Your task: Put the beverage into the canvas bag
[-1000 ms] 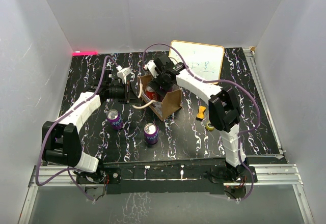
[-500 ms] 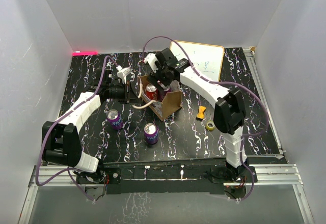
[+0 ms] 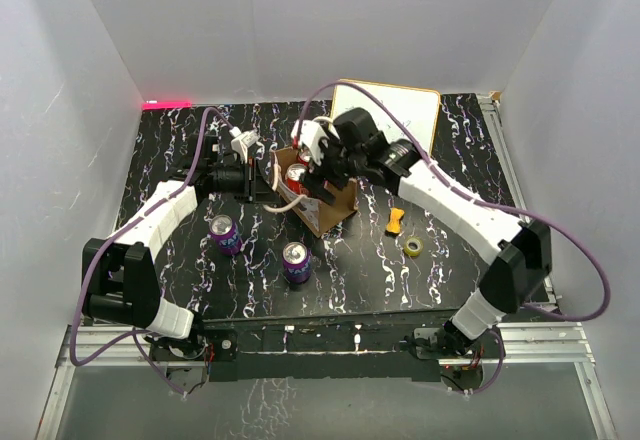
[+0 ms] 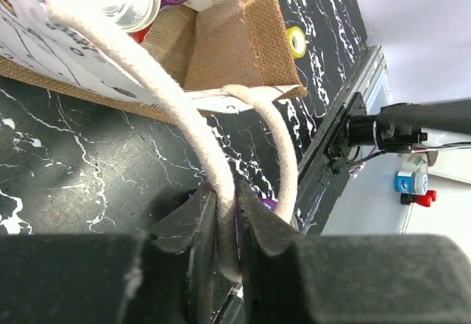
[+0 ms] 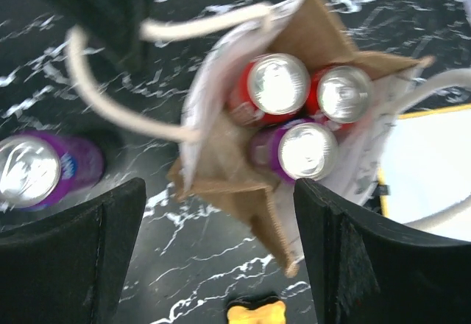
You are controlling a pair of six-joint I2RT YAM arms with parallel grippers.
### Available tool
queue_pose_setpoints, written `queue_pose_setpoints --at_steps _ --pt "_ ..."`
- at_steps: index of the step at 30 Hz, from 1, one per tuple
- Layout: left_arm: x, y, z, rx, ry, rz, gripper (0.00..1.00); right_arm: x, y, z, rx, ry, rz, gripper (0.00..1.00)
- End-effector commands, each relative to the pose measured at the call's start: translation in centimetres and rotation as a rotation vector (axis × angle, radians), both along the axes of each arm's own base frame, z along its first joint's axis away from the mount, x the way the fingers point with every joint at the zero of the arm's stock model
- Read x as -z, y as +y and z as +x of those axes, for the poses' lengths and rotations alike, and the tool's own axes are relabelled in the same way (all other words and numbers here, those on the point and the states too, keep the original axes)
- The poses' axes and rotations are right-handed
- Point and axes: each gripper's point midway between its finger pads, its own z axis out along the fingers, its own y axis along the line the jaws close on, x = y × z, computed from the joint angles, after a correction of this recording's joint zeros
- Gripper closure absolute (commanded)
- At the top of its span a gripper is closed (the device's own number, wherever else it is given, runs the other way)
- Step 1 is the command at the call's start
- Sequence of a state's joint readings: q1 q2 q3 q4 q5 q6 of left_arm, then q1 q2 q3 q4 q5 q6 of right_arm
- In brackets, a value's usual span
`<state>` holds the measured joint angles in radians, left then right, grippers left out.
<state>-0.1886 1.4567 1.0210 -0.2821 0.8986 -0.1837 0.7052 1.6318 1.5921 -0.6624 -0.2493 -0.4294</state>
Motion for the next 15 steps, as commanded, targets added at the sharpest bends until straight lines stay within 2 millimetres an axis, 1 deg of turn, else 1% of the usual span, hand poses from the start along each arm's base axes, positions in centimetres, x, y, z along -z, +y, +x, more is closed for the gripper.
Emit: queue_pose_setpoints --at_steps 1,3,5,8,9,12,15 --pt "-2.6 -0.4 -0.9 0.059 -0.077 -0.065 0.81 0.8 0.8 -5.6 -0.269 -0.010 0.048 0.15" --pt "-2.5 -0.5 -1.1 0.067 -0.073 -0.072 0.77 2.0 0.8 -8.2 -0.356 0.014 0.059 0.15" --pt "-2.3 -0.6 -1.2 0.074 -0.073 -0.078 0.74 2.9 1.0 -10.3 -0.423 0.022 0.072 0.14" --pt "-2.2 -0.4 -1.3 0.068 -0.077 -0.083 0.74 5.2 1.5 -12.8 -0.495 0.058 0.060 0.14" --pt "-2.2 -0.3 -1.3 0.067 -0.080 -0.086 0.77 6.0 1.7 -13.3 -0.510 0.069 0.050 0.14" --pt "-2.1 0.1 -1.3 0.057 -0.086 -0.091 0.91 7.9 2.4 -14.3 -0.541 0.075 0.026 0.13" --pt "-1.8 0.4 -1.3 0.042 -0.085 -0.089 0.99 9.4 3.3 -15.0 -0.571 0.077 0.002 0.12"
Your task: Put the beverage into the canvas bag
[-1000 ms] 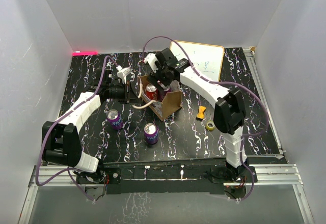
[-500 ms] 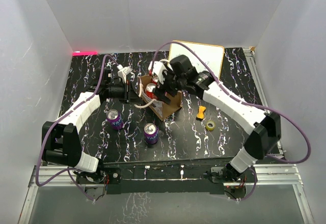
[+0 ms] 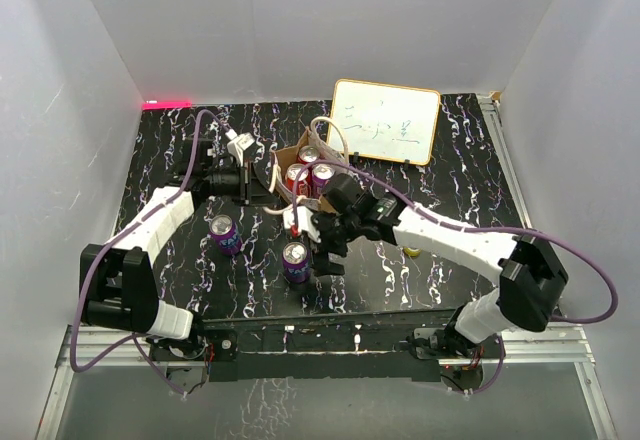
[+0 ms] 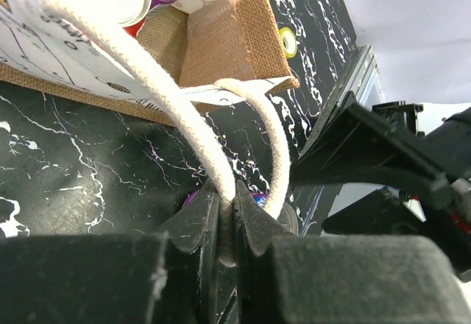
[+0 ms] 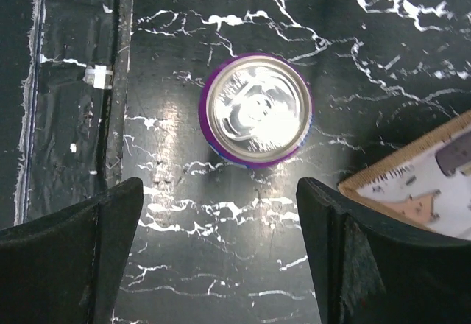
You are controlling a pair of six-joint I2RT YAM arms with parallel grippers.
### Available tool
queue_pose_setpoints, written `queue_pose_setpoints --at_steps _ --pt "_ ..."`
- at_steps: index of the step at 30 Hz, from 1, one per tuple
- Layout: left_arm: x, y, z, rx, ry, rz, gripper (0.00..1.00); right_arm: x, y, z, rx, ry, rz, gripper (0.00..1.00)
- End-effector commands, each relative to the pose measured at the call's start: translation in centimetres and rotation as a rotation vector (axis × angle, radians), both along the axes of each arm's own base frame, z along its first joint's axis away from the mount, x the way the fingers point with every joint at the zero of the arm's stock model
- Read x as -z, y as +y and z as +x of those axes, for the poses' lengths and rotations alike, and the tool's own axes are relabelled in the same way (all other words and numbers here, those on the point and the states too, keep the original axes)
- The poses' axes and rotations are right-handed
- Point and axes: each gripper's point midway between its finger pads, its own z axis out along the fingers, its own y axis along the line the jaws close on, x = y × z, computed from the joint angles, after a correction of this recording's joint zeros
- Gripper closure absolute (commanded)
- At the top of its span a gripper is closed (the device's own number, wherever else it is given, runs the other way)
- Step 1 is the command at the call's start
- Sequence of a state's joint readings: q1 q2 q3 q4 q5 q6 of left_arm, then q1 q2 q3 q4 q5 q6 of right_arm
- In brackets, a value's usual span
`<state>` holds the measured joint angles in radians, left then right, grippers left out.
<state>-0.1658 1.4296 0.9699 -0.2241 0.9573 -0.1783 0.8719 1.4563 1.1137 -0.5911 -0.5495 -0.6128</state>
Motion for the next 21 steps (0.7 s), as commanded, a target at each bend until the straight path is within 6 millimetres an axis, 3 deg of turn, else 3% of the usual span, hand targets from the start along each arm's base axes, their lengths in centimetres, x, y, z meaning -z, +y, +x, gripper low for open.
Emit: queue_pose_setpoints --at_steps 1,7,11,21 --pt "-1.5 0.3 -0.7 0.017 -0.055 -0.039 1.00 -0.3 2.9 0.0 -0.075 -0.082 0.074 0.11" --pt "-1.2 0.3 -0.7 0.013 -0.052 -0.033 1.00 1.1 4.9 1.0 -0.026 -0.131 0.039 0.09" --pt "-2.1 0.3 -1.0 0.017 -0.082 -0.040 1.00 1.2 5.6 1.7 -0.007 -0.145 0.041 0.09" --pt "-1.9 0.5 -1.0 0.007 -0.088 -0.031 1.00 2.5 7.9 0.7 -0.038 -0.075 0.043 0.12"
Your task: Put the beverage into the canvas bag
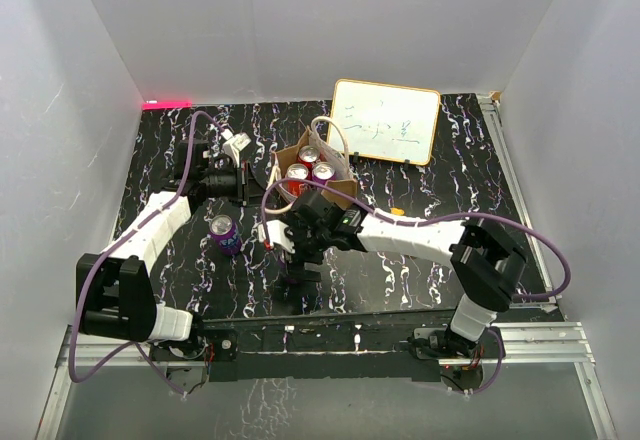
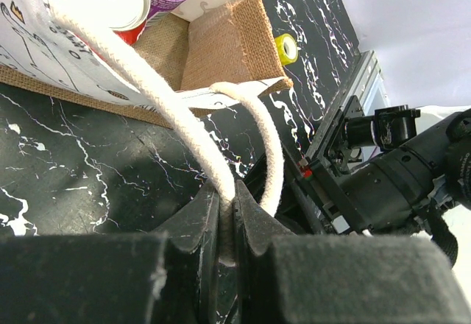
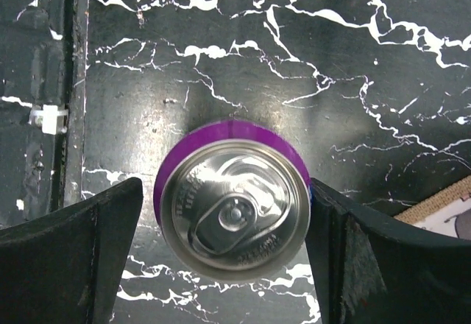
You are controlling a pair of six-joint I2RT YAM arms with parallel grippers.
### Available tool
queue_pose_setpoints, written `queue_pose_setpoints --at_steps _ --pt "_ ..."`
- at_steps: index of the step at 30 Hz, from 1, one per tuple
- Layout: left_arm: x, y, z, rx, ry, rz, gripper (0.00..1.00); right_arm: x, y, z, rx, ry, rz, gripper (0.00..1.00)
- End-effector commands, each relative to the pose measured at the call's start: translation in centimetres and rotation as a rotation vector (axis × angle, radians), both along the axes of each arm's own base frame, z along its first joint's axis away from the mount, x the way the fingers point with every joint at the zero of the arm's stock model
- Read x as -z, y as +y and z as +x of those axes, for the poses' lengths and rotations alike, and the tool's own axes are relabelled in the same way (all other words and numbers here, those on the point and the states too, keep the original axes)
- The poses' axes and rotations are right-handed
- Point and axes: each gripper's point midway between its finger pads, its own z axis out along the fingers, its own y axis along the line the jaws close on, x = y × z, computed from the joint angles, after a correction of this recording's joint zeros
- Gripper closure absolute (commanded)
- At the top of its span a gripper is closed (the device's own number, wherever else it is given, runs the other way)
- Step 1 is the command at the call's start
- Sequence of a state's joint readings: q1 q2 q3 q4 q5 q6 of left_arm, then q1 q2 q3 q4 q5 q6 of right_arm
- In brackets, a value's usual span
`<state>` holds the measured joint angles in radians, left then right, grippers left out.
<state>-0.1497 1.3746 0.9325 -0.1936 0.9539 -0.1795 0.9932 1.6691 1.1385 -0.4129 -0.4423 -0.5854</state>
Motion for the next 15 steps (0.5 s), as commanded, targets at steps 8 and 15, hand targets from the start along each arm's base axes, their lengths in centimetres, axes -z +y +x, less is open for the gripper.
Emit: queue_pose_setpoints --at_steps 8,15 --pt "-1.1 0.0 -0.6 0.025 -0.049 -0.016 1.00 -3.6 2.8 0.6 -0.002 -0.034 0.119 0.38" --pt "-0.9 0.2 -0.4 0.017 -0.061 0.001 1.00 -8.5 2.4 0.6 -0.013 -0.075 0.155 0.67"
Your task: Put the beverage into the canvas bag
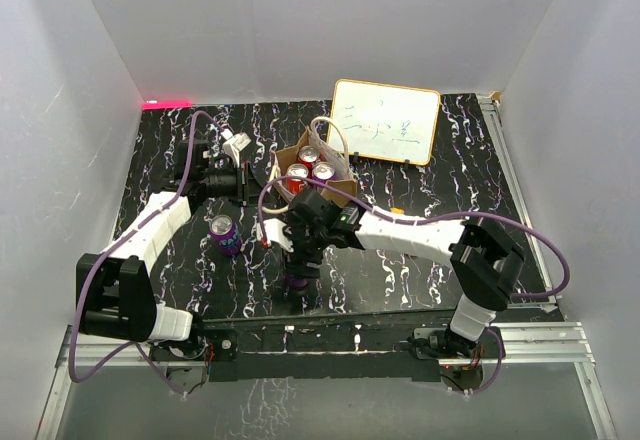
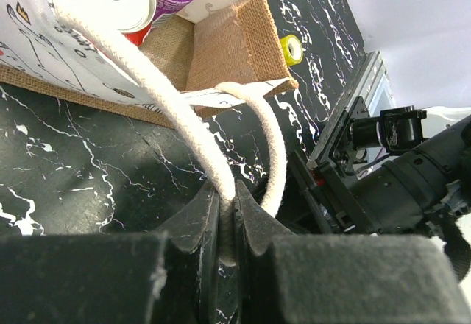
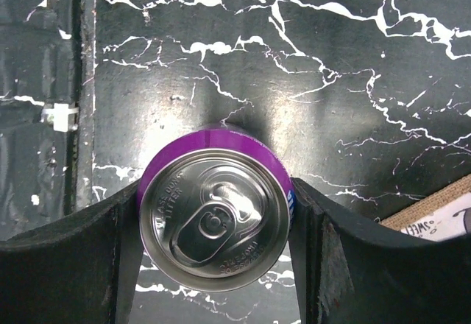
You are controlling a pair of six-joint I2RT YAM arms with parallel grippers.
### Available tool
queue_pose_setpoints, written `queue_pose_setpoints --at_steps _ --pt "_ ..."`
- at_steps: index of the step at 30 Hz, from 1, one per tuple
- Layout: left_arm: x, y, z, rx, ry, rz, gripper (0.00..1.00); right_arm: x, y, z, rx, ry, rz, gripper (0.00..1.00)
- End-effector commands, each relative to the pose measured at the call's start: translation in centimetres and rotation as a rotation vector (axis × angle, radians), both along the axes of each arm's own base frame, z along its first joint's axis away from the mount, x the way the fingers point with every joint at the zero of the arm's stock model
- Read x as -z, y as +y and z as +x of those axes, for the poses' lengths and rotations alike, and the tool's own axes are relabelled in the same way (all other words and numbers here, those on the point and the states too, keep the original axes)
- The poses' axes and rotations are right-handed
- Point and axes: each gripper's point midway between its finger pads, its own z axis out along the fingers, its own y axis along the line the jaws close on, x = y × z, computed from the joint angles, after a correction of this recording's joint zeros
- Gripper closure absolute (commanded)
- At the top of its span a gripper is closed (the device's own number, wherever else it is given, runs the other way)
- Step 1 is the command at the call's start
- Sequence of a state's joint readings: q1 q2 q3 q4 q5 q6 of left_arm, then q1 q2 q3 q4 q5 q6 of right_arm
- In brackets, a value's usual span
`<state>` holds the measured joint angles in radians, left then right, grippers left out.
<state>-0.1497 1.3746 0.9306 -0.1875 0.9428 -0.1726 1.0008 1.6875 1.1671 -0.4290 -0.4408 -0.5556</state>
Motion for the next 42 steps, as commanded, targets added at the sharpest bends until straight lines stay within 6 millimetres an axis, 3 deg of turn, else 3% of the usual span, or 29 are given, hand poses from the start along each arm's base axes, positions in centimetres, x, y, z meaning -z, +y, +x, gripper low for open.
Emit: queue_pose_setpoints --at_steps 1,10,15,19,24,30,37,42 --pt "-1.0 0.1 -0.6 0.021 -0.050 -0.004 1.00 -9.5 1.9 0.7 -0.028 -0.110 0.171 0.69" --pt "-0.9 0.3 -0.5 0.017 -0.063 0.011 1.00 -19.5 0.1 2.6 0.038 -0.253 0.289 0.75" --pt "-1.1 0.3 -0.6 0.016 -0.073 0.013 1.00 -24.1 -1.9 5.7 0.153 -0.315 0.363 0.76" --pt "-1.0 0.3 -0.6 0.016 -0.074 0.016 1.00 -26.7 -3.7 10.3 0.354 -0.409 0.400 0.77" --pt "-1.0 0.5 -0.7 0.015 -0.088 0.025 1.00 -27.0 -5.3 15.4 0.576 -0.450 0.408 0.80" --pt "-1.3 0.5 -0.8 0.014 -0.098 0.024 1.00 -25.1 -5.6 19.9 0.699 -0.435 0.375 0.83" --pt "-1.4 0.6 -0.8 0.012 -0.104 0.027 1.00 -22.6 -4.3 21.1 0.690 -0.374 0.346 0.84" --pt "-1.4 0.6 -0.8 0.013 -0.105 0.028 1.00 -19.9 -3.3 19.8 0.612 -0.289 0.302 0.85"
